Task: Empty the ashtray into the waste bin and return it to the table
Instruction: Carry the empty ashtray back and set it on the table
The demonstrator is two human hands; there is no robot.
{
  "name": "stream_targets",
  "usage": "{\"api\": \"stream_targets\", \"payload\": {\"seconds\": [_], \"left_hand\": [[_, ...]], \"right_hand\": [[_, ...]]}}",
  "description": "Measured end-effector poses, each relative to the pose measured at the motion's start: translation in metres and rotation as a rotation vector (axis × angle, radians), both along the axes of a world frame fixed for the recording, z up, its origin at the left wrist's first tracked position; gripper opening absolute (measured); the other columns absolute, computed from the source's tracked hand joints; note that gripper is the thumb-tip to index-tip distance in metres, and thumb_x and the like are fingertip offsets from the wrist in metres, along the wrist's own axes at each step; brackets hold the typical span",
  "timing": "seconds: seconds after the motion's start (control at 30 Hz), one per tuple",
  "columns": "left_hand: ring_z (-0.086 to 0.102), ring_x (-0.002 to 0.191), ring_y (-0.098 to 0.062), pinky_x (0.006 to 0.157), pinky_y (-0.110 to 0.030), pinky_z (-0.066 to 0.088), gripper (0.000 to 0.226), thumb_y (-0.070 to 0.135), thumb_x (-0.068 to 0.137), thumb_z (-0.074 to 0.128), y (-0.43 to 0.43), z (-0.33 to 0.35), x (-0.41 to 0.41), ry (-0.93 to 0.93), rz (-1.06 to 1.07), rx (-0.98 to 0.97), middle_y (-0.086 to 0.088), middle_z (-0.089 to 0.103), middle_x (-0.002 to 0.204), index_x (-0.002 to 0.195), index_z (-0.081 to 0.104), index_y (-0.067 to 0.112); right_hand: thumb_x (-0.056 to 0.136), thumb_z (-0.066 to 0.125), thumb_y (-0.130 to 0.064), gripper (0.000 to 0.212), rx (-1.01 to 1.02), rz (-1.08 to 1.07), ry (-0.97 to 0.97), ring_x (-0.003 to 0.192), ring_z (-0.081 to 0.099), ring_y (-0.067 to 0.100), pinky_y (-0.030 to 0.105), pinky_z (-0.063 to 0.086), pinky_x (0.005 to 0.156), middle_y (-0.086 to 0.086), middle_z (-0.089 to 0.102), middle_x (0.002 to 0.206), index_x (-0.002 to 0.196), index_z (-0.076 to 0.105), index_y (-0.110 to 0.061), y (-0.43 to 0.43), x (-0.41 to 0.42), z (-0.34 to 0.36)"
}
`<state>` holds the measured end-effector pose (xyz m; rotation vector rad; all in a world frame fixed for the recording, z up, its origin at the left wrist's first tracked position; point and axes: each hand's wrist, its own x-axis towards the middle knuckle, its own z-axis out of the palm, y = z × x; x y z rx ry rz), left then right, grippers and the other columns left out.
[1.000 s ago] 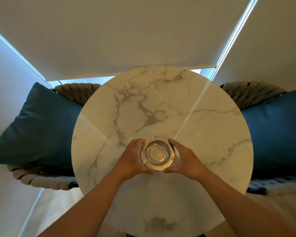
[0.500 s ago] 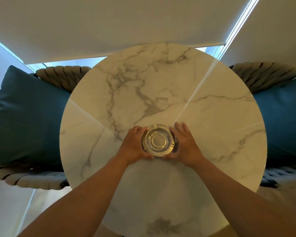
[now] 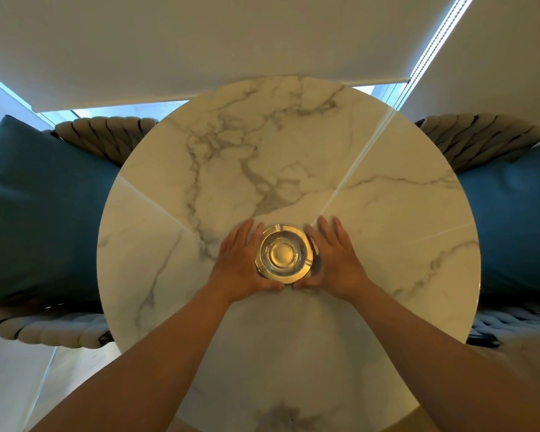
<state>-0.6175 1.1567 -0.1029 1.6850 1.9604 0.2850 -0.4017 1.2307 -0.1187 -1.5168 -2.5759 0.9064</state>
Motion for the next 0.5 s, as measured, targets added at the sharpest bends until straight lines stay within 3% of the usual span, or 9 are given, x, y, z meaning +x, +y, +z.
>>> {"api": "stream_targets", "payload": {"seconds": [0.1,0.5], "left_hand": [[0.001,0.15,-0.021,0.12,-0.039,0.008,0.128,0.071,0.051,0.079,-0.001,0.0,0.002,0.037,-0.037,-0.001,-0.009,0.012,0.163,0.153,0.021,0.019],[0.004,0.151,-0.019,0.119,-0.032,0.007,0.119,0.065,0.053,0.08,-0.023,0.007,0.005,0.046,0.042,0.01,-0.008,0.015,0.163,0.15,0.027,0.02]], "right_hand": [[0.047,0.075,-0.075,0.127,-0.002,0.034,-0.033,0.15,-0.014,0.034,0.051,0.007,0.122,0.011,0.006,0.165,0.153,0.024,-0.026,0.004,0.0,0.0],[0.056,0.082,-0.062,0.115,-0.011,0.141,-0.091,0.149,-0.016,0.035,0.05,0.005,0.122,0.011,0.001,0.165,0.152,0.025,-0.034,0.025,0.007,0.017]]}}
